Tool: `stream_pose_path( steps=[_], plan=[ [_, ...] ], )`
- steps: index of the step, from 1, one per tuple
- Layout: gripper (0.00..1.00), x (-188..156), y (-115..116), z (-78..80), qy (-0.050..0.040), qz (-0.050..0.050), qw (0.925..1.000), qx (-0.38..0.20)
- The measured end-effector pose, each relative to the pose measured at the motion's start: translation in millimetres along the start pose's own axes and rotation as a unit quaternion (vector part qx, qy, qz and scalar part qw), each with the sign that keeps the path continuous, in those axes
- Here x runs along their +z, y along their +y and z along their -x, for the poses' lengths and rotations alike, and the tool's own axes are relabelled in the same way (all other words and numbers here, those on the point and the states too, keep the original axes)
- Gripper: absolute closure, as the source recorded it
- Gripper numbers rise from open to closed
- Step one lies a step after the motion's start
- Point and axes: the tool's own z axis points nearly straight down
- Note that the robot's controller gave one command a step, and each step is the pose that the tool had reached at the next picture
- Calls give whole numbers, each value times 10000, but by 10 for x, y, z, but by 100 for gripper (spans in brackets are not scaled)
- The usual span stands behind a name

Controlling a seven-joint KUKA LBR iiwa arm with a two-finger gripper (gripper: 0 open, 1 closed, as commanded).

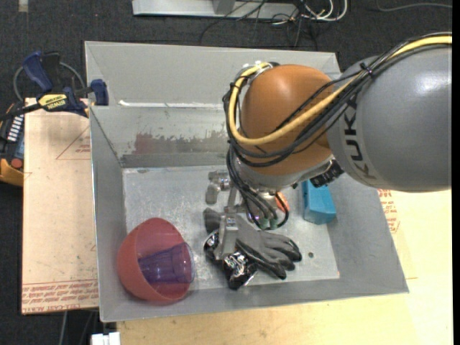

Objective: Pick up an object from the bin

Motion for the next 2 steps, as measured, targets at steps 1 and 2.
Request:
stream_pose_path(
  steps=[1, 2],
  plan=[
    [0, -45, -11, 16, -40, 8, 10000, 24],
    [0, 1253, -765, -12, -32, 12, 9997, 259]
  ],
)
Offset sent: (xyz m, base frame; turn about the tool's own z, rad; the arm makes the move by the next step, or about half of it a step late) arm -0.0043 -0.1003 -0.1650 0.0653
